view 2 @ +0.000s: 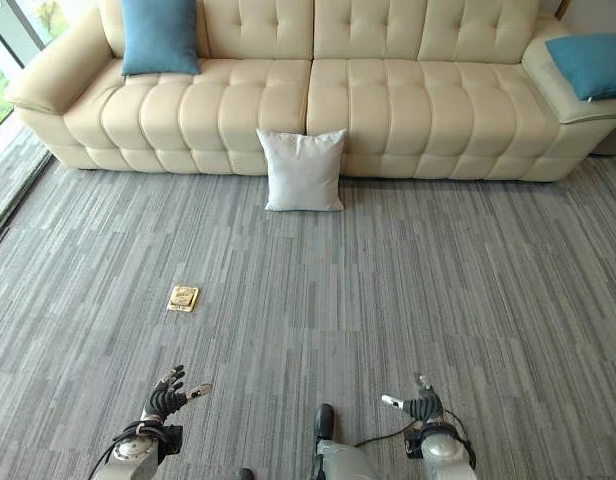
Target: Pick up all the scattered cushions and arrange them neatly on the sofa.
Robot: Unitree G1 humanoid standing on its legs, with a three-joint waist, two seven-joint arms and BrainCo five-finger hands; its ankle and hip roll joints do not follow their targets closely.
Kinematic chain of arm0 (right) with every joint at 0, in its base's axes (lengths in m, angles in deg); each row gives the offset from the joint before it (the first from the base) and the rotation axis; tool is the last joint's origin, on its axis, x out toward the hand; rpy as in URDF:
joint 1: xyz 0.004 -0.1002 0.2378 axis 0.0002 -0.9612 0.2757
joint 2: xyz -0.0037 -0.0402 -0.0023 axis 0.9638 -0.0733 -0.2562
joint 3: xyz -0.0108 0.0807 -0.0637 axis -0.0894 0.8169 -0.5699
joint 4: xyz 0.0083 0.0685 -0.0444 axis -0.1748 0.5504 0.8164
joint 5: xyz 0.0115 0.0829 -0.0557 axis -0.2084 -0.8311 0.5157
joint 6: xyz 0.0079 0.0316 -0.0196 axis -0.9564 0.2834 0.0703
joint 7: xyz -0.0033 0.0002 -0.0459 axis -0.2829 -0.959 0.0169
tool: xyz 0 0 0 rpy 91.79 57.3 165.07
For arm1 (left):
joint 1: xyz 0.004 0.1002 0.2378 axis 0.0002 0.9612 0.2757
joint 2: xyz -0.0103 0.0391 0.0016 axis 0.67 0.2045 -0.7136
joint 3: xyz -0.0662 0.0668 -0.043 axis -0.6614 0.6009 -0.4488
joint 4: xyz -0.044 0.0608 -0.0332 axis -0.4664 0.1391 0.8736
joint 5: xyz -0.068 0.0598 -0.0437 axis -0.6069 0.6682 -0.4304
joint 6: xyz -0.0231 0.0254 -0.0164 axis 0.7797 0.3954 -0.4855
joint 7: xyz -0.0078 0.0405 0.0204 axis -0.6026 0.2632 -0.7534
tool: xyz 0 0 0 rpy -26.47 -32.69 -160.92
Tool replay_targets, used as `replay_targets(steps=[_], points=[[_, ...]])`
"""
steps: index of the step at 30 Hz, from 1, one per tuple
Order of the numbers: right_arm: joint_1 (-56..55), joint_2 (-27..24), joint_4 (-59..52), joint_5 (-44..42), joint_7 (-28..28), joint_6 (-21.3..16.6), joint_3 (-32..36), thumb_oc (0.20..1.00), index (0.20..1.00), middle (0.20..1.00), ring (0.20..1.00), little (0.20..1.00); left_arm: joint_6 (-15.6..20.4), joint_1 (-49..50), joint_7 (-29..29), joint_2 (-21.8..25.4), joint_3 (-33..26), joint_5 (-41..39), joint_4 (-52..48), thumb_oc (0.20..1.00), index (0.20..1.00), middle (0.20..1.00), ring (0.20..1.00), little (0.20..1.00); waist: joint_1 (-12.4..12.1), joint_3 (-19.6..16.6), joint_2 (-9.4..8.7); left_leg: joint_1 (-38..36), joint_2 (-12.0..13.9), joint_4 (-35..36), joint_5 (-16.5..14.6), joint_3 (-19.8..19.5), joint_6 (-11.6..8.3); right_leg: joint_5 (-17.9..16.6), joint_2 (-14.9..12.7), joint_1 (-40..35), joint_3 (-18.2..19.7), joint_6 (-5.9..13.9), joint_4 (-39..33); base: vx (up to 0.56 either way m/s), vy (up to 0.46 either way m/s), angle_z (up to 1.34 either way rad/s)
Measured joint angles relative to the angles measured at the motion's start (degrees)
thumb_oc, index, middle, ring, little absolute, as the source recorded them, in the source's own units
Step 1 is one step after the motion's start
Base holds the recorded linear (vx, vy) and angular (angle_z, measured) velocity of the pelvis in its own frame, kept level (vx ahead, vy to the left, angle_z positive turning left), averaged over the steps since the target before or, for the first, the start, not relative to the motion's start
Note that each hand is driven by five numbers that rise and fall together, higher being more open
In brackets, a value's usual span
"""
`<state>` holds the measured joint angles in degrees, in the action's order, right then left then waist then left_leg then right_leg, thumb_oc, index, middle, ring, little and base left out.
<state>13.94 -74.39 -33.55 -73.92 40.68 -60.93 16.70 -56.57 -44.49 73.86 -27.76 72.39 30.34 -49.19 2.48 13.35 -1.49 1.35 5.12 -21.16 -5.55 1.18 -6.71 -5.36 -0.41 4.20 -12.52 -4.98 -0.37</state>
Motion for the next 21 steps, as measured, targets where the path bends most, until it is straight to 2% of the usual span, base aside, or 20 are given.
replay_targets(steps=[1,2,5,6,8,10,12,14,15,16,17,18,19,20,21], points=[[0.19,0.01,0.04,-0.45,0.02,-0.08,-0.08,1.0,1.0,1.0,1.0,1.0,-0.03,0.16,0.18,0.07,0.01,0.01,0.18,1.0,1.0,1.0,1.0,1.0,-0.02,0.05,-0.16,1.45,-0.2,1.31,-0.08,1.2,0.17,1.4,0.02,-1.77,-0.05,0.27,-1.53,0.17,0.005,-0.02],[0.0,-0.1,0.11,-0.6,-0.01,-0.01,-0.09,1.0,1.0,1.0,1.0,1.0,-0.04,0.1,0.24,0.0,0.02,0.01,0.28,1.0,1.0,1.0,1.0,1.0,-0.07,0.11,-0.33,1.66,-0.17,3.42,-0.05,1.73,0.2,0.73,0.07,-2.39,-0.2,-0.58,-1.94,0.27,0.02,0.02],[0.15,0.0,0.18,-0.63,-0.12,0.07,-0.41,1.0,1.0,1.0,1.0,1.0,-0.27,0.52,0.3,0.11,0.0,0.0,0.44,1.0,1.0,1.0,1.0,1.0,-0.48,0.6,-0.76,3.05,-0.92,13.4,1.15,2.75,1.06,0.9,0.32,-5.42,-0.13,-0.48,-4.31,0.25,0.04,-0.01],[0.19,0.11,0.46,-0.64,-0.12,0.17,-0.45,1.0,1.0,1.0,1.0,1.0,-0.29,0.62,0.31,0.13,0.0,0.0,0.42,1.0,1.0,1.0,1.0,1.0,-0.71,0.73,-0.8,3.62,-0.86,15.16,2.29,2.65,0.94,1.54,0.34,-5.89,-0.1,0.22,-4.35,0.29,0.07,0.03],[0.19,0.02,1.14,-0.61,-0.11,0.32,-0.62,1.0,1.0,1.0,1.0,1.0,-0.36,0.86,0.28,0.12,-0.02,0.01,0.7,1.0,1.0,1.0,1.0,1.0,-1.76,0.86,-0.55,5.6,-0.07,20.15,6.47,2.11,0.42,3.23,0.87,-7.2,0.88,1.31,-4.47,0.31,0.089,-0.09],[0.29,0.01,1.33,-0.59,0.0,0.29,-0.61,1.0,1.0,1.0,1.0,1.0,-0.42,0.65,0.19,0.09,-0.03,0.01,1.47,1.0,1.0,1.0,1.0,1.0,-3.03,0.96,-0.06,7.66,0.67,25.57,9.72,1.74,-0.09,4.58,1.25,-7.93,1.3,0.76,-4.73,0.34,0.133,-0.16],[0.32,0.02,2.25,-0.54,0.15,0.28,-0.52,1.0,1.0,1.0,1.0,1.0,-0.45,0.78,0.04,0.06,-0.03,0.01,1.83,1.0,1.0,1.0,1.0,1.0,-3.96,1.24,0.41,10.93,0.94,26.08,11.23,2.72,0.05,5.86,1.07,-9.46,1.63,1.14,-4.74,0.35,0.191,-0.14],[0.27,-0.01,3.29,-0.43,0.22,0.37,-0.43,1.0,1.0,1.0,1.0,1.0,-0.45,1.06,-0.09,0.07,-0.41,0.01,1.99,1.0,1.0,1.0,1.0,1.0,-4.59,1.1,0.99,11.53,1.11,26.01,11.9,2.81,0.42,7.04,0.99,-10.75,2.42,2.43,-4.75,0.37,0.23,-0.28],[-0.43,-0.18,3.17,-0.36,0.24,0.31,-0.36,1.0,1.0,1.0,1.0,1.0,-0.45,1.86,-0.27,0.12,-0.62,0.01,2.29,1.0,1.0,1.0,1.0,1.0,-4.98,0.24,2.05,11.38,1.23,25.35,11.83,2.66,0.57,7.81,0.82,-12.08,3.3,3.47,-4.74,0.36,0.239,-0.35],[-0.63,-0.25,3.35,-0.29,0.26,0.35,-0.36,1.0,1.0,1.0,1.0,1.0,-0.41,2.13,-0.23,0.08,-0.61,0.01,2.87,1.0,1.0,1.0,1.0,1.0,-4.97,-0.32,2.49,11.37,0.9,24.68,13.02,2.53,1.62,8.44,0.39,-12.55,3.71,4.39,-4.42,0.36,0.265,-0.31],[-0.69,-0.04,3.46,-0.24,0.2,0.5,-0.5,1.0,1.0,1.0,1.0,1.0,-0.42,1.92,-0.24,0.1,-0.7,-0.01,3.8,1.0,1.0,1.0,1.0,1.0,-4.99,-0.67,2.15,11.25,-0.25,23.85,14.8,2.82,3.17,9.14,-0.88,-13.21,4.32,5.43,-4.39,0.33,0.277,-0.41],[-1.41,0.49,3.25,0.67,-0.25,0.35,-0.64,1.0,1.0,1.0,1.0,1.0,-0.42,2.66,-0.22,0.43,-0.66,-0.02,3.84,1.0,1.0,1.0,1.0,1.0,-5.08,-1.44,0.85,10.29,-2.87,22.72,15.19,4.66,6.13,11.13,-3.46,-13.22,6.58,7.34,-3.48,0.32,0.275,-0.33],[-1.56,0.64,3.23,0.74,-0.36,0.29,-0.77,1.0,1.0,1.0,1.0,1.0,-0.44,2.56,-0.2,0.6,-0.67,-0.02,4.01,1.0,1.0,1.0,1.0,1.0,-4.7,-1.81,0.14,10.06,-4.5,22.63,14.28,5.04,7.5,10.97,-5.07,-12.55,6.96,8.76,-1.04,0.24,0.241,-0.31],[-1.44,0.65,3.33,0.85,-0.47,0.45,-0.78,1.0,1.0,1.0,1.0,1.0,-0.48,2.19,-0.17,0.52,-0.56,-0.02,4.33,1.0,1.0,1.0,1.0,1.0,-4.62,-1.68,0.13,9.13,-5.18,23.06,14.36,5.64,8.53,12.77,-6.44,-10.67,7.11,10.43,3.82,0.12,0.151,-0.02],[-1.48,0.79,3.21,0.9,-0.65,0.49,-0.91,1.0,1.0,1.0,1.0,1.0,-0.44,2.1,-0.16,0.59,-0.49,-0.01,4.2,1.0,1.0,1.0,1.0,1.0,-4.53,-1.65,0.41,8.15,-5.65,23.63,15.54,5.95,9.83,14.18,-7.48,-8.97,7.37,10.7,8.78,0.25,0.284,-0.14]])
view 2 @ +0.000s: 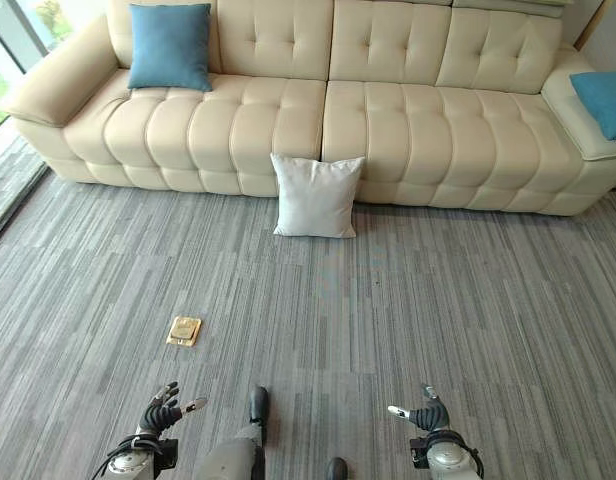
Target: Pick up all the scattered cushions and arrange them neatly on the sofa.
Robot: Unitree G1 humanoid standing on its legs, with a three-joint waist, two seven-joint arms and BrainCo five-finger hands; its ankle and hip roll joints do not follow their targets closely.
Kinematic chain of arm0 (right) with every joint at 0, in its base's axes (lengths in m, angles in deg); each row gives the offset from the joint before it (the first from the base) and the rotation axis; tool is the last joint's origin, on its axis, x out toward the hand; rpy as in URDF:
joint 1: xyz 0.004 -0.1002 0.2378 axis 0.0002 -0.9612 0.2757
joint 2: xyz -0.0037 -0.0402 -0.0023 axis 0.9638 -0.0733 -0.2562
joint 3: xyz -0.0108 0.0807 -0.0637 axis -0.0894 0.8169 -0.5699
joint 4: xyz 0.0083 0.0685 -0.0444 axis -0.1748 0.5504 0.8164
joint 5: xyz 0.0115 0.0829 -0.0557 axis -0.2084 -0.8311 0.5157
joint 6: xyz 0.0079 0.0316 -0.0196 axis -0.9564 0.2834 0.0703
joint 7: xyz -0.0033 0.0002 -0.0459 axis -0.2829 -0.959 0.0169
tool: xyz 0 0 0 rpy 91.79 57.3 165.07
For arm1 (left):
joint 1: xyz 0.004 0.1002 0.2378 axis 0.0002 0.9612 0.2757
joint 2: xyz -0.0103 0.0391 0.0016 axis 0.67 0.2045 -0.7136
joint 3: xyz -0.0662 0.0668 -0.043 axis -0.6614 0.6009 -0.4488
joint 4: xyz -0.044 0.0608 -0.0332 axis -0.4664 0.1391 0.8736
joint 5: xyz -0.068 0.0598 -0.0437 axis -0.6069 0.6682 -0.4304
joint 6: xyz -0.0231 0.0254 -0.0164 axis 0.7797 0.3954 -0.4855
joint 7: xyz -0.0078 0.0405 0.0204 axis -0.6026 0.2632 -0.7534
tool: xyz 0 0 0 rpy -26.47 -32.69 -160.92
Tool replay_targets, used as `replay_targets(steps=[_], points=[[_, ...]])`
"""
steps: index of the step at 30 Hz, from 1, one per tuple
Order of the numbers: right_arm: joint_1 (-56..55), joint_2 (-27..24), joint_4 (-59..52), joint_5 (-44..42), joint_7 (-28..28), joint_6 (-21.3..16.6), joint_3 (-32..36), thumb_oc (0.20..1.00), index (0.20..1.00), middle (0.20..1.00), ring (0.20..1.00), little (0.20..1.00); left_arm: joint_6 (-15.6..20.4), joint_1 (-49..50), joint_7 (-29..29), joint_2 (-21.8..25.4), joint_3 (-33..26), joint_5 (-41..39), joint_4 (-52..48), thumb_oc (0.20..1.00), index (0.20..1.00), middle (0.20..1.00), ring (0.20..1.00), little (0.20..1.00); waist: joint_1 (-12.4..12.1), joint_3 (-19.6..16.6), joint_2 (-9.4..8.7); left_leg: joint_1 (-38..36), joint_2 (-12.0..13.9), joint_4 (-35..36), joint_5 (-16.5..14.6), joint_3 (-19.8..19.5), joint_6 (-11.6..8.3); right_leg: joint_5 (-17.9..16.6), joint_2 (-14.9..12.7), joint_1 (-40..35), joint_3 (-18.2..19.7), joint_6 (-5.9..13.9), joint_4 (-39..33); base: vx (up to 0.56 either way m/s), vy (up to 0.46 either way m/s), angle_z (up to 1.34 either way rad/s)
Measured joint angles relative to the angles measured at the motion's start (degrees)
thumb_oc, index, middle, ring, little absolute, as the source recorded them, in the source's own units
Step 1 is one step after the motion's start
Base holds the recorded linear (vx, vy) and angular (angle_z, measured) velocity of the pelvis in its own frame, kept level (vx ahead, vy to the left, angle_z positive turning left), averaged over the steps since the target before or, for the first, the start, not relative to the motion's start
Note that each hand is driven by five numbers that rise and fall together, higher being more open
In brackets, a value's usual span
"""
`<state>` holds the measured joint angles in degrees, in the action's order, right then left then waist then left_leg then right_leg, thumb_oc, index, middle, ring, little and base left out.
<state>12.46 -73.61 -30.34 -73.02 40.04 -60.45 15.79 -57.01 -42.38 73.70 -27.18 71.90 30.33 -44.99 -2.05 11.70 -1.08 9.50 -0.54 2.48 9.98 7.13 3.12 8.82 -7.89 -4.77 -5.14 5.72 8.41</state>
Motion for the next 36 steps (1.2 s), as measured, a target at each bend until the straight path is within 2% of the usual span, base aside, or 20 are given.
replay_targets(steps=[1,2,3,5,6,8,12,14,16,17,19,21,24,25,26,27,30,33,34,36], points=[[0.02,0.46,0.08,0.57,-0.32,0.03,-1.68,1.0,1.0,1.0,1.0,1.0,0.03,-0.93,0.03,1.05,0.02,0.01,-0.34,1.0,1.0,1.0,1.0,1.0,0.24,0.04,-0.21,-2.83,-1.36,0.84,-2.93,0.19,1.73,0.62,-1.18,5.89,2.31,1.29,14.52,0.19,0.212,-0.05],[0.0,0.79,-0.04,0.89,-0.37,-0.07,-1.95,1.0,1.0,1.0,1.0,1.0,0.02,-1.41,0.05,1.6,0.1,0.03,-0.34,1.0,1.0,1.0,1.0,1.0,0.35,0.09,-0.14,-4.14,-1.8,1.38,-2.97,0.07,2.42,0.07,-1.89,8.94,2.49,2.12,22.06,0.21,0.183,-0.01],[-0.08,1.4,0.01,0.89,-0.37,-0.01,-1.84,1.0,1.0,1.0,1.0,1.0,0.04,-1.75,0.05,2.19,0.66,0.07,-0.41,1.0,1.0,1.0,1.0,1.0,0.34,0.03,-0.23,-5.33,-2.09,2.0,-2.78,0.42,2.24,0.12,-2.65,11.38,2.85,2.97,28.14,0.17,0.096,0.16],[0.02,2.4,-0.01,0.9,-0.56,-0.03,-1.85,1.0,1.0,1.0,1.0,1.0,0.11,-1.95,0.06,3.11,1.13,0.15,-1.09,1.0,1.0,1.0,1.0,1.0,0.55,0.11,-0.32,-7.61,-2.56,2.07,-5.29,-0.18,4.16,0.77,-2.13,15.98,3.32,2.92,31.6,0.28,0.102,0.04],[0.37,2.59,0.02,0.89,-0.64,0.0,-1.81,1.0,1.0,1.0,1.0,1.0,0.01,-2.18,0.04,3.11,1.03,0.14,-1.08,1.0,1.0,1.0,1.0,1.0,0.54,0.33,-0.3,-8.44,-2.67,2.06,-5.87,-0.01,4.58,1.93,-2.13,17.17,3.19,2.3,31.11,0.38,0.021,0.01],[0.82,2.65,-0.12,0.88,-0.74,-0.02,-1.82,1.0,1.0,1.0,1.0,1.0,0.03,-1.4,0.37,3.04,1.99,0.15,-1.53,1.0,1.0,1.0,1.0,1.0,1.42,0.85,0.31,-10.91,-2.28,2.08,-7.3,0.19,3.53,2.28,-1.61,18.37,-0.56,1.67,21.59,0.34,-0.036,-0.07],[2.16,2.67,-1.15,0.88,-0.69,0.01,-1.72,1.0,1.0,1.0,1.0,1.0,-0.27,-1.43,0.51,2.99,1.98,0.15,-1.41,1.0,1.0,1.0,1.0,1.0,2.31,1.17,-0.68,-12.82,-2.27,2.08,-10.29,1.51,1.56,-6.34,0.82,22.43,-4.4,2.63,-1.28,0.28,-0.085,-0.17],[1.55,2.76,-1.18,0.89,-0.67,0.31,-1.66,1.0,1.0,1.0,1.0,1.0,-0.28,-1.89,0.56,2.96,1.98,0.15,-1.67,1.0,1.0,1.0,1.0,1.0,3.67,1.64,-2.07,-15.07,-2.65,2.07,-12.0,1.1,1.07,-10.25,0.51,23.15,-6.3,2.09,-6.4,0.42,-0.156,0.16],[0.03,2.98,-1.18,0.89,-0.65,0.86,-1.63,1.0,1.0,1.0,1.0,1.0,-0.31,-1.2,1.08,2.84,2.09,0.15,-2.16,1.0,1.0,1.0,1.0,1.0,4.23,1.3,-2.7,-17.45,-2.73,2.12,-13.88,0.24,0.64,-11.34,0.4,21.59,-6.32,1.24,-6.88,0.44,-0.162,0.17],[-0.73,3.0,-0.97,0.88,-0.68,1.04,-1.55,1.0,1.0,1.0,1.0,1.0,-0.33,-0.65,1.31,2.63,2.1,0.14,-3.15,1.0,1.0,1.0,1.0,1.0,4.35,0.99,-2.74,-18.56,-2.34,2.06,-15.38,-0.37,0.44,-11.69,0.53,20.78,-5.98,0.18,-4.85,0.36,-0.163,0.22],[-1.91,2.71,-0.97,0.85,-0.7,1.08,-1.06,1.0,1.0,1.0,1.0,1.0,-0.3,0.57,1.93,2.1,2.29,0.12,-4.67,1.0,1.0,1.0,1.0,1.0,4.92,-0.37,-2.05,-20.78,-0.58,1.79,-16.49,-1.29,-2.4,-17.27,2.06,19.71,-6.36,-2.08,-4.41,0.28,-0.154,0.26],[-1.68,2.15,-0.92,0.76,-0.7,1.07,-0.08,1.0,1.0,1.0,1.0,1.0,-0.36,0.26,2.04,1.48,2.12,0.0,-5.2,1.0,1.0,1.0,1.0,1.0,5.62,-0.42,-0.37,-20.27,2.0,-2.11,-17.68,-1.88,-4.15,-19.82,4.69,16.73,-7.58,-7.05,-6.52,0.25,-0.168,0.2],[1.36,1.24,-1.15,0.68,-0.69,0.83,-0.03,1.0,1.0,1.0,1.0,1.0,-0.35,0.39,2.12,1.39,2.02,-0.36,-5.48,1.0,1.0,1.0,1.0,1.0,5.08,-0.4,-0.1,-15.45,3.48,-18.23,-18.33,-2.28,-5.44,-17.97,6.72,11.48,-7.1,-8.79,-10.79,0.23,-0.139,-0.22],[1.77,0.16,-1.54,0.67,-0.58,0.29,0.08,1.0,1.0,1.0,1.0,1.0,-0.23,0.4,2.19,0.54,2.07,-0.41,-5.51,1.0,1.0,1.0,1.0,1.0,4.5,-0.49,0.02,-12.42,3.68,-24.82,-19.4,-3.68,-7.34,-17.39,6.98,9.57,-6.59,-10.69,-11.21,0.24,-0.099,-0.13],[1.96,-0.6,-1.66,0.5,-0.52,-0.12,0.07,1.0,1.0,1.0,1.0,1.0,-0.18,0.15,2.41,0.18,2.13,-0.46,-5.51,1.0,1.0,1.0,1.0,1.0,4.49,-0.37,0.17,-10.18,3.7,-27.15,-19.61,-4.38,-7.62,-16.23,7.23,8.74,-6.39,-11.08,-11.56,0.27,-0.06,-0.07],[2.07,-0.94,-1.61,0.23,-0.52,-0.11,0.1,1.0,1.0,1.0,1.0,1.0,-0.04,0.02,2.47,0.04,2.14,-0.79,-5.62,1.0,1.0,1.0,1.0,1.0,4.4,-0.39,0.24,-8.46,3.71,-28.37,-19.74,-4.9,-7.83,-15.5,7.36,8.13,-6.31,-10.72,-12.07,0.29,-0.011,-0.08],[2.11,-1.18,-1.35,-0.34,-0.57,-0.11,0.21,1.0,1.0,1.0,1.0,1.0,-0.05,-0.14,2.53,-0.05,2.19,-2.27,-5.41,1.0,1.0,1.0,1.0,1.0,3.9,0.07,-0.02,-4.45,3.29,-21.06,-19.44,-4.68,-7.53,-14.37,8.2,5.47,-6.14,-10.6,-13.1,0.3,0.011,-0.13],[2.16,-1.22,-0.8,-0.32,-0.62,-0.09,-1.05,1.0,1.0,1.0,1.0,1.0,-0.07,0.28,2.56,0.05,2.18,-2.23,-5.43,1.0,1.0,1.0,1.0,1.0,3.38,0.71,-0.5,-2.4,3.29,-7.91,-13.73,-4.9,-7.89,-11.91,9.0,3.12,-5.8,-9.07,-13.29,0.28,0.047,-0.12],[2.16,-1.08,0.21,-0.3,-0.75,-0.08,-1.8,1.0,1.0,1.0,1.0,1.0,-0.14,0.33,2.55,0.1,2.17,-2.2,-5.41,1.0,1.0,1.0,1.0,1.0,3.16,1.29,-0.67,-1.72,3.44,-2.9,-9.77,-5.07,-7.87,-11.74,9.39,1.54,-5.27,-9.14,-13.12,0.31,0.08,-0.1],[2.08,-1.03,0.6,-0.3,-0.73,-0.01,-1.82,1.0,1.0,1.0,1.0,1.0,-0.4,0.43,2.53,0.08,2.16,-2.18,-5.31,1.0,1.0,1.0,1.0,1.0,2.73,1.5,-0.68,-0.98,3.61,-0.3,-6.94,-5.29,-8.05,-11.07,9.96,0.57,-4.62,-9.01,-13.11,0.32,0.115,-0.22]])
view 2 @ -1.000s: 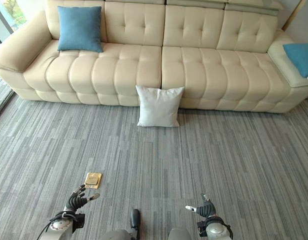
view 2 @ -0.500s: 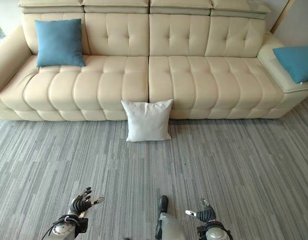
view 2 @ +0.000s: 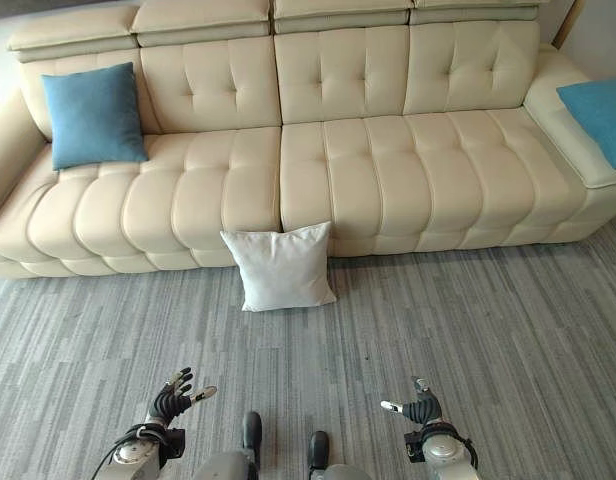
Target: Pick up all the scattered cushions and arrange them neatly on the sofa.
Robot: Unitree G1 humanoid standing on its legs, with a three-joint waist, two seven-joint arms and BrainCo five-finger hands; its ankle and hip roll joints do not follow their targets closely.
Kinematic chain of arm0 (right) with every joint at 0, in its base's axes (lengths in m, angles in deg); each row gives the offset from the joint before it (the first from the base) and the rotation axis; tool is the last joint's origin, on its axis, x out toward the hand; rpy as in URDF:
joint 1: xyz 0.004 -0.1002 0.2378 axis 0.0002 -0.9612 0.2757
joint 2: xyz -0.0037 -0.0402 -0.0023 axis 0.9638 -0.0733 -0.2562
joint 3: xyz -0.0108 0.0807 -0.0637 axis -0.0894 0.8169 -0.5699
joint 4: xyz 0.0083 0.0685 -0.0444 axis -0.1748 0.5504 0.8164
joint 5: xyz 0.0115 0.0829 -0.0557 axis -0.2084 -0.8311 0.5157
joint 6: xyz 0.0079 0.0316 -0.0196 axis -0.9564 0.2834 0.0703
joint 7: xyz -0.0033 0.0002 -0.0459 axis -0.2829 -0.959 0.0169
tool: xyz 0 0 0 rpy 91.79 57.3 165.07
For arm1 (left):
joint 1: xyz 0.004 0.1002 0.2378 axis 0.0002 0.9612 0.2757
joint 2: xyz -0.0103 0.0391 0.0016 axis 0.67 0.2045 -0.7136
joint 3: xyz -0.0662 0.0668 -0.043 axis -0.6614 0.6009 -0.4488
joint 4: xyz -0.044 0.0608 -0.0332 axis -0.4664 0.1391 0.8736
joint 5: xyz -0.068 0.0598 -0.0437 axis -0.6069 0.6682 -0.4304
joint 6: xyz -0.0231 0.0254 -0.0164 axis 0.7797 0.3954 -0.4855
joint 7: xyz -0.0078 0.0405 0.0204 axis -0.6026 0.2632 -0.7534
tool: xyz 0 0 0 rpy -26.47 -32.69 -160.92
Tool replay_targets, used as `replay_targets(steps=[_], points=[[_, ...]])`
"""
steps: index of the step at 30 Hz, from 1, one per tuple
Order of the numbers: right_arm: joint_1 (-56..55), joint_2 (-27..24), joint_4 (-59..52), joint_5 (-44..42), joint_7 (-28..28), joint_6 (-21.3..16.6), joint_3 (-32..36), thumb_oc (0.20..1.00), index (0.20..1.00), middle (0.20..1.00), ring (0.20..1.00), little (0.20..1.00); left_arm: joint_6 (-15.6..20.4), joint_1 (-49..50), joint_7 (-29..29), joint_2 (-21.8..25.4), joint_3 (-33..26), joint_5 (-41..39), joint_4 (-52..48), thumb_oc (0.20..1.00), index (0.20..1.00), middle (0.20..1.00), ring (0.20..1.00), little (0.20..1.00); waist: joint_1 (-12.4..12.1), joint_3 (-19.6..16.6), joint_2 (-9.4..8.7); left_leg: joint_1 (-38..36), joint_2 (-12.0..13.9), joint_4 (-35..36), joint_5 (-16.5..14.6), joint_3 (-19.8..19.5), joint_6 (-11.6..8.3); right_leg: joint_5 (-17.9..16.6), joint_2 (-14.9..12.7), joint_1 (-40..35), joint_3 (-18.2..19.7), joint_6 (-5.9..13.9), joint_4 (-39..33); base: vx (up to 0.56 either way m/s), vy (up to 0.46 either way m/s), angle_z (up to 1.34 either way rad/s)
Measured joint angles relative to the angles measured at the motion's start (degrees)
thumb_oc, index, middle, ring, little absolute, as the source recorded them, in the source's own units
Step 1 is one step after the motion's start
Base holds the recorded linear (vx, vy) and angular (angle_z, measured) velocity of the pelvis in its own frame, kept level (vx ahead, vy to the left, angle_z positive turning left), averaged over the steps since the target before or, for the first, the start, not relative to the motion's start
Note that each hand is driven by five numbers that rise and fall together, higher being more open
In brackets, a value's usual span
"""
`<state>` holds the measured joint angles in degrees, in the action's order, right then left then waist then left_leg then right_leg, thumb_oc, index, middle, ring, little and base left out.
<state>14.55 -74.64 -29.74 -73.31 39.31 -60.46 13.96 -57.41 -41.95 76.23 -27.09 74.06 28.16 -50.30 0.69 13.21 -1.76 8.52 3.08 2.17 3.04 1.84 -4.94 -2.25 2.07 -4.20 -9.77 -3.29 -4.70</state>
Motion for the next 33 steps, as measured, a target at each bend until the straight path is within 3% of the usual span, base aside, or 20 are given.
replay_targets(steps=[1,3,6,8,9,10,12,13,14,16,19,20,21,23,25,27,28,30,32,33], points=[[0.22,-0.05,0.16,0.02,0.14,-0.02,0.15,1.0,1.0,1.0,1.0,1.0,-0.3,-0.06,-0.04,-0.04,-0.05,0.04,0.34,1.0,1.0,1.0,1.0,1.0,-0.41,0.07,0.1,1.58,-0.36,1.32,1.58,0.42,-0.17,1.68,0.18,-0.63,0.83,0.91,-0.02,0.32,0.164,-0.23],[0.17,-0.07,0.63,0.01,0.11,0.05,0.13,1.0,1.0,1.0,1.0,1.0,-0.45,-0.08,-0.07,0.02,-0.05,0.05,0.37,1.0,1.0,1.0,1.0,1.0,-1.12,0.19,0.2,2.6,-0.42,2.28,3.24,0.72,0.45,1.44,0.49,-1.38,1.02,-0.01,-0.01,0.37,0.26,-0.24],[-0.04,-0.11,0.75,0.15,-0.05,0.07,0.29,1.0,1.0,1.0,1.0,1.0,-0.65,0.97,-0.06,-0.09,-0.15,0.06,0.49,1.0,1.0,1.0,1.0,1.0,-2.62,-0.09,1.25,2.08,-0.38,1.43,4.88,1.92,2.02,3.85,0.49,-3.97,4.82,1.77,0.0,0.34,0.277,-0.52],[-0.4,-0.5,1.42,0.53,-0.13,0.1,0.5,1.0,1.0,1.0,1.0,1.0,-0.57,0.87,-0.02,-0.3,-0.07,0.14,1.47,1.0,1.0,1.0,1.0,1.0,-2.3,-1.06,2.98,1.86,-0.73,-0.45,5.82,2.18,4.09,5.36,0.28,-5.08,4.96,2.35,0.46,0.23,0.186,-0.2],[-0.52,-0.33,1.88,0.69,-0.17,0.24,0.45,1.0,1.0,1.0,1.0,1.0,-0.6,0.28,-0.04,-0.29,-0.09,0.14,2.28,1.0,1.0,1.0,1.0,1.0,-2.39,-0.98,2.86,1.65,-1.13,-0.86,6.41,2.62,5.01,6.24,-0.14,-5.18,5.05,2.83,1.43,0.13,0.14,-0.08],[-1.57,0.42,1.62,1.11,-0.95,0.88,0.01,1.0,1.0,1.0,1.0,1.0,-0.69,-0.18,-0.07,0.16,-0.14,0.14,2.78,1.0,1.0,1.0,1.0,1.0,-2.43,-1.13,2.05,-0.33,-2.92,-0.56,5.08,3.6,7.47,9.77,-2.46,-3.16,5.45,4.91,9.03,0.2,0.215,-0.12],[-1.99,0.75,1.46,1.2,-1.42,1.02,-0.04,1.0,1.0,1.0,1.0,1.0,-0.57,-0.12,0.0,0.64,0.04,0.15,2.64,1.0,1.0,1.0,1.0,1.0,-2.22,-1.32,2.17,-2.24,-3.57,0.55,5.4,3.87,8.67,13.58,-4.68,3.11,5.17,7.31,24.23,0.18,0.194,-0.05],[-2.12,1.03,1.4,1.24,-1.47,1.0,-0.03,1.0,1.0,1.0,1.0,1.0,-0.56,-0.23,-0.02,1.03,-0.06,0.15,2.67,1.0,1.0,1.0,1.0,1.0,-1.98,-1.56,1.72,-2.66,-4.47,0.4,3.73,3.85,9.58,14.11,-6.06,5.3,5.52,7.96,28.98,0.19,0.158,0.06],[-2.24,1.77,1.79,1.25,-1.47,1.11,0.07,1.0,1.0,1.0,1.0,1.0,-0.62,-0.55,-0.07,2.07,0.03,0.15,2.83,1.0,1.0,1.0,1.0,1.0,-1.69,-1.72,0.26,-4.42,-6.63,1.11,2.37,3.82,11.06,14.01,-9.56,10.5,5.94,9.48,40.91,0.22,0.144,0.12],[-2.27,2.57,1.58,1.24,-1.52,1.09,-0.02,1.0,1.0,1.0,1.0,1.0,-0.68,-0.65,-0.07,2.44,0.05,0.15,2.76,1.0,1.0,1.0,1.0,1.0,-0.95,-1.77,0.62,-6.98,-7.47,2.33,2.64,3.23,11.75,14.33,-10.67,14.52,6.68,9.78,46.92,0.25,0.083,0.18],[-2.09,3.0,1.69,1.22,-1.55,1.02,0.02,1.0,1.0,1.0,1.0,1.0,-0.6,-1.88,-0.08,2.7,0.06,0.14,2.64,1.0,1.0,1.0,1.0,1.0,-0.91,-1.08,1.39,-9.81,-7.02,2.34,0.53,2.59,11.03,15.09,-10.09,17.18,3.71,10.04,38.42,0.33,-0.019,0.08],[-1.53,2.99,1.7,1.22,-1.51,1.0,-0.01,1.0,1.0,1.0,1.0,1.0,-0.58,-1.96,-0.16,2.72,-0.07,0.14,2.73,1.0,1.0,1.0,1.0,1.0,-0.78,-1.03,1.51,-10.39,-6.69,2.3,-0.28,2.5,11.09,13.76,-9.01,18.41,2.97,9.17,30.7,0.29,-0.066,0.09],[-1.35,3.02,1.57,1.21,-1.46,1.0,0.0,1.0,1.0,1.0,1.0,1.0,-0.63,-2.18,-0.16,2.94,0.01,0.13,2.76,1.0,1.0,1.0,1.0,1.0,-0.58,-0.8,1.56,-10.89,-6.75,2.31,-0.2,2.37,11.27,12.59,-8.32,19.77,3.04,9.01,27.79,0.4,-0.106,0.15],[-1.09,3.15,1.66,1.22,-1.36,1.1,0.03,1.0,1.0,1.0,1.0,1.0,-0.62,-2.15,-0.16,2.92,-0.08,0.14,2.74,1.0,1.0,1.0,1.0,1.0,0.55,-0.62,0.81,-12.21,-7.08,2.31,-2.13,1.65,10.36,6.92,-7.17,22.41,2.72,10.22,17.23,0.3,-0.108,0.23],[-1.72,3.31,1.74,1.23,-1.31,1.2,0.05,1.0,1.0,1.0,1.0,1.0,-0.64,-2.04,-0.16,2.85,0.03,0.14,2.66,1.0,1.0,1.0,1.0,1.0,0.84,-0.05,-0.19,-14.65,-7.82,2.24,-4.44,0.96,9.73,1.59,-7.34,21.99,1.6,9.86,10.69,0.2,-0.094,0.19],[-2.98,3.48,1.82,1.23,-1.26,1.2,0.16,1.0,1.0,1.0,1.0,1.0,-0.59,-1.65,-0.15,2.75,0.03,0.14,2.15,1.0,1.0,1.0,1.0,1.0,1.48,-0.37,-1.07,-17.12,-8.39,2.32,-5.65,-0.2,10.29,0.69,-8.23,20.13,1.36,9.11,9.88,0.33,-0.135,0.33],[-3.29,3.51,1.89,1.21,-1.29,1.27,0.15,1.0,1.0,1.0,1.0,1.0,-0.58,-1.28,-0.16,2.64,0.0,0.14,1.68,1.0,1.0,1.0,1.0,1.0,1.46,-0.62,-1.12,-18.06,-8.22,2.3,-6.57,-0.64,9.8,0.47,-8.11,19.32,1.41,8.42,10.82,0.39,-0.191,0.22],[-3.3,3.18,1.83,1.17,-1.24,1.18,0.38,1.0,1.0,1.0,1.0,1.0,-0.57,-0.5,-0.08,2.04,0.1,0.11,1.44,1.0,1.0,1.0,1.0,1.0,1.94,-1.73,0.01,-19.88,-6.28,1.87,-8.74,-1.49,7.79,-4.3,-6.64,17.36,-0.07,6.19,9.82,0.25,-0.157,0.17],[-2.81,2.82,1.69,1.15,-1.22,1.11,0.47,1.0,1.0,1.0,1.0,1.0,-0.57,-0.69,-0.07,1.83,0.09,0.12,1.34,1.0,1.0,1.0,1.0,1.0,2.07,-2.51,1.39,-19.65,-3.72,-0.38,-9.92,-1.34,6.12,-6.21,-3.88,15.1,-0.91,3.6,7.08,0.18,-0.113,0.23],[-1.52,2.22,1.67,1.12,-1.2,1.04,0.38,1.0,1.0,1.0,1.0,1.0,-0.54,-1.3,-0.05,1.76,0.0,0.11,1.38,1.0,1.0,1.0,1.0,1.0,1.93,-2.45,1.41,-18.49,-3.18,-3.34,-9.82,-0.97,5.45,-6.91,-3.22,13.87,-1.06,-0.05,5.83,0.21,-0.126,0.13]])
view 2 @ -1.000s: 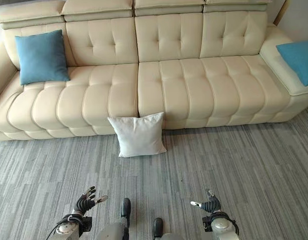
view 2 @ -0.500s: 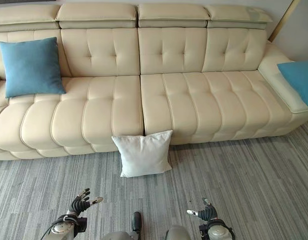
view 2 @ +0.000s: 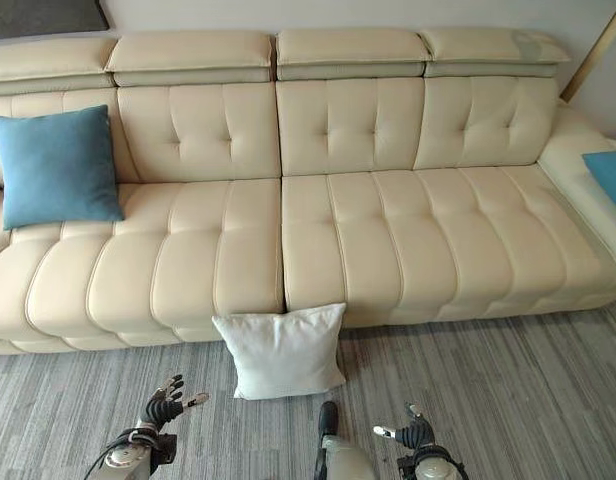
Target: Pick up all the scattered cushions and arrange them neatly on the sofa.
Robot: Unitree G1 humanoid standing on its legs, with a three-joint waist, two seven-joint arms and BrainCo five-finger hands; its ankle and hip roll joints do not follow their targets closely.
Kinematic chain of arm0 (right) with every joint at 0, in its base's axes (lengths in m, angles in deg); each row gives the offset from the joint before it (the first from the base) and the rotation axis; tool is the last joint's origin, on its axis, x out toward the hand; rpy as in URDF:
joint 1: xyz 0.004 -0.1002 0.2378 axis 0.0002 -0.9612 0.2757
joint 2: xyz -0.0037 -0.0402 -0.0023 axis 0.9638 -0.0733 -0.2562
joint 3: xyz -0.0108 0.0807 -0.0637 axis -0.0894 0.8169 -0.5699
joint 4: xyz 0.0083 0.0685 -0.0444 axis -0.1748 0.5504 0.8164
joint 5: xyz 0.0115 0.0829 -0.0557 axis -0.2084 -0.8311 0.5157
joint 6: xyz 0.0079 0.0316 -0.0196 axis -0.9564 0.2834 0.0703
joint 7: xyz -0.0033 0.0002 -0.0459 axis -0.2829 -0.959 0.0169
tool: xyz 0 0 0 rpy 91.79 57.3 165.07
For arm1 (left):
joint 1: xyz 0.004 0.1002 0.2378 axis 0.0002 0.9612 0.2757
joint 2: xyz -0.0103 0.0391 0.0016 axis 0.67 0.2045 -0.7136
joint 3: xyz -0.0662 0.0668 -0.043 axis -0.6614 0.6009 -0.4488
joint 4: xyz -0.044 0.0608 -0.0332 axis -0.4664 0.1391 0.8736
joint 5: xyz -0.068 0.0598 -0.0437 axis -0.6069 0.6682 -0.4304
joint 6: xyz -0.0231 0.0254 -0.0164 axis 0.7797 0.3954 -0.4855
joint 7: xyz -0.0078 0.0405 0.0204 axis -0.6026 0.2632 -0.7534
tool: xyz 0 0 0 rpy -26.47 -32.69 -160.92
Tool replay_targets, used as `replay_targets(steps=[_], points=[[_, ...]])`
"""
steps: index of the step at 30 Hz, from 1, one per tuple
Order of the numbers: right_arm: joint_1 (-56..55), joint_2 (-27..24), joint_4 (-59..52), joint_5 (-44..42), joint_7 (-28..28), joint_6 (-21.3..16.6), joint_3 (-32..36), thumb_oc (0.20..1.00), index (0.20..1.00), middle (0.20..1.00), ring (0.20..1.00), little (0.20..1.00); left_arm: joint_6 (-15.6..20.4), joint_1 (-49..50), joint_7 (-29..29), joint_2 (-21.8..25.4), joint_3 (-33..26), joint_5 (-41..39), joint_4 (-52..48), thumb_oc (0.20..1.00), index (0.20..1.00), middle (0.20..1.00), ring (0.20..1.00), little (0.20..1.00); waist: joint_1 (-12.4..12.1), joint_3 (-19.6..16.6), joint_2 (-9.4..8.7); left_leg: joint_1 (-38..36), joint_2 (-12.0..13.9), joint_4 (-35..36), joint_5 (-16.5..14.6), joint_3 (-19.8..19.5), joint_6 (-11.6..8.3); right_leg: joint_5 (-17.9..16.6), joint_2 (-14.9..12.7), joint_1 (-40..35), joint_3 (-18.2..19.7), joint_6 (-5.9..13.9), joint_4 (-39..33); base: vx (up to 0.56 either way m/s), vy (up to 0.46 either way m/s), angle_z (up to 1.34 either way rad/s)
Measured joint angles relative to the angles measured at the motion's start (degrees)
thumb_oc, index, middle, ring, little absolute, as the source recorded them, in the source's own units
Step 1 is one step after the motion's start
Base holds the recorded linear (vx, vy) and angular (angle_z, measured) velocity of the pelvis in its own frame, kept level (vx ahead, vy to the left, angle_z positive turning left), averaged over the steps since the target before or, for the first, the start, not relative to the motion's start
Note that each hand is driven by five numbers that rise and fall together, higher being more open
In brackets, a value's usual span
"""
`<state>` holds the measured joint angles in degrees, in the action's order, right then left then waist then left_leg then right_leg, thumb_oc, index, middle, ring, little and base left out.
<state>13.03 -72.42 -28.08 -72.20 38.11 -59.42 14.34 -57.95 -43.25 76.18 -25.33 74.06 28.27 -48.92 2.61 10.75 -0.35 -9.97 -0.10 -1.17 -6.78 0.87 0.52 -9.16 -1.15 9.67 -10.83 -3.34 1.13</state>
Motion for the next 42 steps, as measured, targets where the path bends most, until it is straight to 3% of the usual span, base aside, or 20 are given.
replay_targets(steps=[2,5,8,9,12,14,15,19,24,27,31,32,34,37,39,42], points=[[1.17,-0.71,-0.02,-0.02,0.09,-0.07,0.11,1.0,1.0,1.0,1.0,1.0,0.0,-0.49,0.07,-0.2,0.05,0.0,0.04,1.0,1.0,1.0,1.0,1.0,0.01,0.08,-0.04,1.98,0.22,-5.46,-0.71,0.06,-1.1,0.39,0.3,-1.8,-0.15,-0.87,-1.16,0.11,-0.054,0.06],[2.31,-2.06,0.01,-0.07,0.28,-0.23,0.02,1.0,1.0,1.0,1.0,1.0,0.28,-0.98,0.16,-0.21,0.07,-0.04,0.07,1.0,1.0,1.0,1.0,1.0,-0.28,0.62,-0.55,6.12,0.94,-15.41,-2.93,0.32,-4.85,2.07,0.62,-5.94,-0.36,-1.76,-4.47,0.11,0.003,0.08],[2.82,-2.54,0.09,-0.09,0.56,-0.17,0.19,1.0,1.0,1.0,1.0,1.0,0.36,-1.63,0.19,-0.24,0.08,-0.03,0.13,1.0,1.0,1.0,1.0,1.0,-0.43,2.13,-1.47,9.95,2.62,-7.85,-2.41,1.93,-5.44,3.65,0.25,-7.58,-0.78,-2.19,-5.88,0.11,0.025,0.14],[2.42,-2.54,0.05,-0.11,0.57,-0.05,0.16,1.0,1.0,1.0,1.0,1.0,0.12,-1.82,0.18,-0.24,0.11,-0.02,0.16,1.0,1.0,1.0,1.0,1.0,-0.63,2.97,-1.79,11.72,3.46,-2.83,0.68,2.96,-5.27,2.97,0.33,-7.91,-1.47,-1.16,-6.06,0.1,0.064,0.0],[1.74,-2.68,-0.04,-0.09,0.55,-0.16,0.17,1.0,1.0,1.0,1.0,1.0,-0.13,-0.1,0.67,-0.28,0.21,0.01,0.22,1.0,1.0,1.0,1.0,1.0,-0.47,3.48,-0.16,12.9,4.96,0.73,6.09,3.68,-4.83,3.84,1.97,-9.17,-0.77,-0.82,-6.21,0.09,0.079,-0.2],[0.39,-2.78,0.01,-0.05,0.55,-0.13,0.19,1.0,1.0,1.0,1.0,1.0,-0.13,0.14,1.01,-0.4,0.22,0.07,0.25,1.0,1.0,1.0,1.0,1.0,-0.13,3.06,1.08,12.67,4.39,1.48,7.98,4.4,-3.85,4.37,2.33,-9.5,-0.45,-0.52,-6.22,0.09,0.08,-0.15],[-0.08,-2.65,0.13,-0.04,0.46,-0.04,0.14,1.0,1.0,1.0,1.0,1.0,-0.16,0.11,1.24,-0.34,0.11,0.18,0.3,1.0,1.0,1.0,1.0,1.0,-0.05,3.11,1.48,12.3,4.22,3.04,10.72,4.52,-2.96,3.93,2.39,-9.31,-0.07,0.67,-6.17,0.07,0.039,-0.07],[-1.65,-2.25,0.11,0.07,0.18,0.03,-0.25,1.0,1.0,1.0,1.0,1.0,-0.18,-0.07,1.27,-0.21,0.06,2.28,0.99,1.0,1.0,1.0,1.0,1.0,0.11,3.06,1.51,10.62,2.12,6.18,11.5,4.84,-1.24,4.16,0.56,-9.53,1.05,2.89,-6.17,0.07,0.015,-0.03],[-0.43,-2.16,0.44,0.1,-0.11,-0.09,-0.39,1.0,1.0,1.0,1.0,1.0,-0.12,0.38,1.17,0.0,0.05,2.31,3.92,1.0,1.0,1.0,1.0,1.0,-0.01,2.59,1.44,8.84,1.84,6.15,11.27,5.71,-0.88,4.11,0.2,-11.09,1.4,2.99,-6.19,0.03,0.001,-0.04],[3.78,-2.02,7.53,0.09,-0.04,-0.12,-2.47,1.0,1.0,1.0,1.0,1.0,0.24,-2.27,0.78,-0.36,0.16,2.45,11.75,1.0,1.0,1.0,1.0,1.0,-0.2,1.82,1.45,9.91,2.12,6.15,11.24,5.91,-0.97,4.35,0.45,-9.96,1.46,3.35,-6.15,-0.14,-0.017,-0.05],[11.55,-1.77,19.32,-2.25,1.08,0.17,-2.39,1.0,1.0,1.0,1.0,1.0,0.33,-10.58,-3.3,0.08,0.6,3.52,26.18,1.0,1.0,1.0,1.0,1.0,-1.23,1.92,0.93,19.42,2.65,3.59,12.31,5.28,-1.66,2.9,0.75,-1.19,0.95,2.63,-4.87,-0.24,-0.046,0.05],[14.75,-1.74,22.78,-5.76,1.95,0.02,-1.91,1.0,1.0,1.0,1.0,1.0,0.71,-14.66,-4.57,0.5,0.66,3.39,30.75,1.0,1.0,1.0,1.0,1.0,-1.43,2.59,0.69,25.12,2.93,0.2,12.64,4.69,-1.74,3.07,0.55,4.02,0.3,2.34,-2.23,-0.11,-0.014,0.13],[21.68,-2.51,25.09,-10.63,3.71,-0.04,-0.74,1.0,1.0,1.0,1.0,1.0,0.79,-21.6,-6.41,2.55,0.44,1.98,33.83,1.0,1.0,1.0,1.0,1.0,-1.45,6.93,0.35,31.81,3.31,-1.63,12.58,3.85,-2.27,3.13,0.54,11.09,-0.52,1.5,1.4,-0.08,0.01,0.19],[31.74,-4.62,24.82,-17.73,5.84,-1.07,-0.23,1.0,1.0,1.0,1.0,1.0,1.66,-30.3,-8.3,7.11,0.51,-0.71,34.45,1.0,1.0,1.0,1.0,1.0,-1.35,10.6,-0.35,42.56,3.04,-4.75,12.0,4.31,-2.65,4.26,-1.02,22.95,-1.82,0.39,7.01,-0.07,0.019,0.13],[37.2,-5.87,23.66,-20.6,6.98,-2.48,0.64,1.0,1.0,1.0,1.0,1.0,2.32,-34.44,-9.28,9.61,-0.17,-3.15,33.32,1.0,1.0,1.0,1.0,1.0,-1.64,13.78,-0.61,46.39,3.09,-5.29,12.09,4.05,-2.73,3.45,-1.47,27.06,-1.79,1.04,8.65,-0.09,0.023,0.12],[47.51,-7.83,18.88,-26.95,8.87,-5.32,1.79,1.0,1.0,1.0,1.0,1.0,4.57,-42.22,-10.5,13.66,0.18,-7.72,28.67,1.0,1.0,1.0,1.0,1.0,-1.39,18.48,-1.04,58.26,2.77,-9.27,12.34,4.31,-2.67,4.29,-3.01,39.66,-1.83,0.67,14.91,-0.03,0.018,0.16]])
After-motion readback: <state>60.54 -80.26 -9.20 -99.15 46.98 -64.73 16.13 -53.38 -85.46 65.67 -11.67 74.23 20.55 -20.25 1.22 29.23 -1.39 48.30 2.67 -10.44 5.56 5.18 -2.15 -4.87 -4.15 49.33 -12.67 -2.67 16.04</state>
